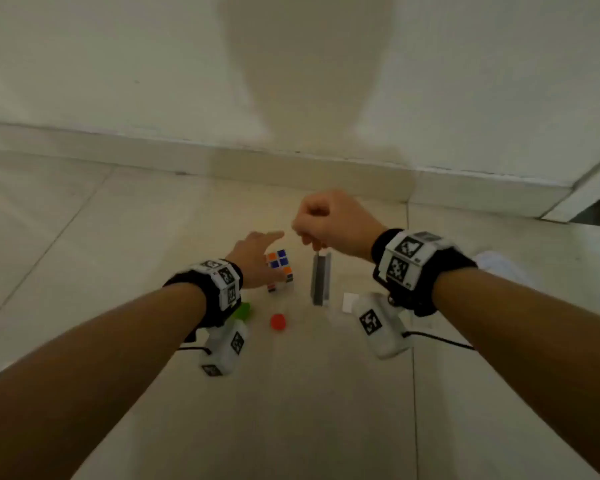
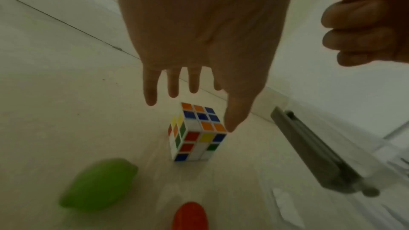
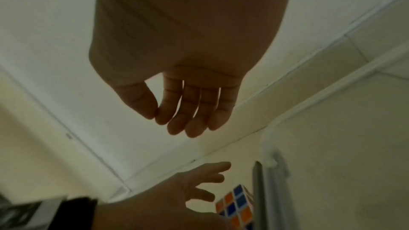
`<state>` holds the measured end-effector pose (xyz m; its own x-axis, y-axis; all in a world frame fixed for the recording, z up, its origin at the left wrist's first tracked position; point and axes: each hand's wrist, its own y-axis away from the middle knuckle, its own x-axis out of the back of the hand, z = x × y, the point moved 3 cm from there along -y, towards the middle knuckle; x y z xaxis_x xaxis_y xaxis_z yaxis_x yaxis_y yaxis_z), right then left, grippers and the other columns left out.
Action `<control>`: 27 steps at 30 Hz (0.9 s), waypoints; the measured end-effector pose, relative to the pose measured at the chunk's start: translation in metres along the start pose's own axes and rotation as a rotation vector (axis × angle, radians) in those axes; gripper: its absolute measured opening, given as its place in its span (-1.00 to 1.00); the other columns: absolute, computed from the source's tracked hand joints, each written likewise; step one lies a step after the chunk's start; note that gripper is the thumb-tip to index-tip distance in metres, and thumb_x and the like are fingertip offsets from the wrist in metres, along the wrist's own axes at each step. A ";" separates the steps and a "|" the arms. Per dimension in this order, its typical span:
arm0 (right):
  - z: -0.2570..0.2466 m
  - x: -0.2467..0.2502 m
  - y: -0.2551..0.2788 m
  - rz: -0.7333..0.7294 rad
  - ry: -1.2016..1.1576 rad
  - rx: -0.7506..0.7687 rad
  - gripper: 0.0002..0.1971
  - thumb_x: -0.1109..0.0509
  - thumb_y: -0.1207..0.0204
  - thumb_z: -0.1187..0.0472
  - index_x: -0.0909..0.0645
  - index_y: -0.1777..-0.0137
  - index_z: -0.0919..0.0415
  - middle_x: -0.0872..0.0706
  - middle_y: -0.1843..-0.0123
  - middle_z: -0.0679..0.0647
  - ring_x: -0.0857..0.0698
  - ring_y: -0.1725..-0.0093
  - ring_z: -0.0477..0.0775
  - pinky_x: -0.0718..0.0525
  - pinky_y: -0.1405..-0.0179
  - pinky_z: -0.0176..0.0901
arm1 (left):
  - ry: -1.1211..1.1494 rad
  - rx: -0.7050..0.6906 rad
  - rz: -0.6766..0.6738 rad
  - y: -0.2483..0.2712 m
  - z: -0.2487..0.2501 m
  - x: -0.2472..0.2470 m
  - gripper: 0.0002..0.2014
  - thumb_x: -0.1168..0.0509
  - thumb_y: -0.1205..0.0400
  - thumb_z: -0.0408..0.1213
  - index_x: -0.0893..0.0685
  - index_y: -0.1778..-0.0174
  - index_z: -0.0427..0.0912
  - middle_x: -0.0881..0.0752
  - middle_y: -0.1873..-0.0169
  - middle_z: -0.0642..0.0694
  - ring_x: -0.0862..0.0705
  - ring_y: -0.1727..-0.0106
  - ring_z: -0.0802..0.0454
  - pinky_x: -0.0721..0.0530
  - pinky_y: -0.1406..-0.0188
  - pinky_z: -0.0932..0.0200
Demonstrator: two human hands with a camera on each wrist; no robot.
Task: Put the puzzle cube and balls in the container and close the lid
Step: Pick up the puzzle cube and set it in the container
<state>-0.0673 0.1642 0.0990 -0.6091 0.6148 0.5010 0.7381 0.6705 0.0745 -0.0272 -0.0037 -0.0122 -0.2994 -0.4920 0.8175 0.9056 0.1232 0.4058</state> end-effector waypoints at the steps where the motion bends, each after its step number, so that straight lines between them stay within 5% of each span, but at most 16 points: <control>1: 0.000 0.001 0.006 -0.010 0.049 -0.005 -0.80 -0.40 -0.58 0.24 -0.71 0.25 0.31 -0.76 0.40 0.03 -0.69 0.46 -0.09 -0.73 0.36 -0.20 | -0.054 -0.007 -0.036 -0.002 0.003 -0.005 -0.13 -0.46 -0.46 0.09 -0.24 -0.68 0.14 -0.38 -0.62 -0.16 -0.48 -0.50 -0.26 -0.54 -0.42 -0.22; 4: 0.006 -0.004 0.020 -0.037 0.106 -0.014 -0.80 -0.41 -0.56 0.23 -0.70 0.28 0.27 -0.76 0.42 0.01 -0.68 0.44 -0.05 -0.78 0.26 -0.02 | -0.146 0.059 -0.129 0.004 0.005 -0.017 -0.17 -0.45 -0.53 -0.04 -0.22 -0.69 0.09 -0.43 -0.55 -0.19 -0.57 -0.41 -0.25 -0.61 -0.34 -0.14; 10: 0.016 0.007 0.033 0.049 0.116 -0.015 -0.79 -0.42 -0.55 0.19 -0.72 0.23 0.34 -0.81 0.27 0.21 -0.78 0.26 0.24 -0.82 0.15 0.16 | -0.100 0.077 -0.053 0.013 0.008 -0.001 -0.25 -0.45 -0.56 -0.22 -0.23 -0.63 0.04 -0.56 -0.41 -0.22 -0.64 -0.26 -0.21 -0.66 -0.11 -0.03; 13: 0.019 0.021 0.033 0.205 0.079 -0.019 -0.82 -0.43 -0.54 0.17 -0.71 0.21 0.26 -0.81 0.24 0.14 -0.78 0.20 0.20 -0.81 0.10 0.15 | 0.195 0.120 0.057 0.019 0.016 0.031 -0.28 -0.47 -0.55 -0.23 -0.32 -0.62 -0.06 -0.62 -0.30 -0.23 -0.67 -0.06 -0.18 -0.69 -0.02 -0.03; 15: 0.022 0.029 0.032 0.287 0.011 -0.065 -0.86 -0.44 -0.54 0.09 -0.69 0.08 0.15 -0.79 0.12 0.03 -0.76 0.13 0.09 -0.78 0.11 0.04 | 0.547 0.139 0.121 0.027 0.022 0.052 -0.40 -0.47 -0.56 -0.33 -0.48 -0.54 -0.19 -0.65 -0.27 -0.24 -0.71 -0.10 -0.24 -0.75 -0.05 -0.11; 20: 0.026 0.033 0.034 0.124 -0.293 -0.280 -0.31 -0.48 -0.50 -0.17 -0.39 -0.57 0.05 -0.65 -0.37 -0.03 -0.71 -0.24 0.04 -0.80 -0.04 0.03 | 1.112 -0.050 -0.054 0.054 0.058 0.077 -0.52 -0.34 -0.61 -0.53 -0.57 -0.48 -0.20 -0.72 -0.31 -0.30 -0.74 -0.27 -0.26 -0.80 -0.07 -0.07; 27: 0.023 0.050 0.043 0.191 -0.373 -0.187 -0.50 -0.61 -0.44 0.05 -0.62 -0.37 0.09 -0.85 -0.09 0.01 -0.86 -0.03 0.04 -0.84 0.03 -0.03 | 1.088 -0.135 -0.225 0.069 0.089 0.066 -0.46 -0.44 -0.58 -0.47 -0.57 -0.49 -0.10 -0.76 -0.30 -0.11 -0.75 -0.29 -0.16 -0.73 -0.24 -0.16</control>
<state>-0.0724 0.2336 0.1077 -0.4943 0.8507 0.1789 0.8663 0.4650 0.1826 -0.0110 0.0490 0.1065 -0.0982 -0.9912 -0.0891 0.9090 -0.1258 0.3974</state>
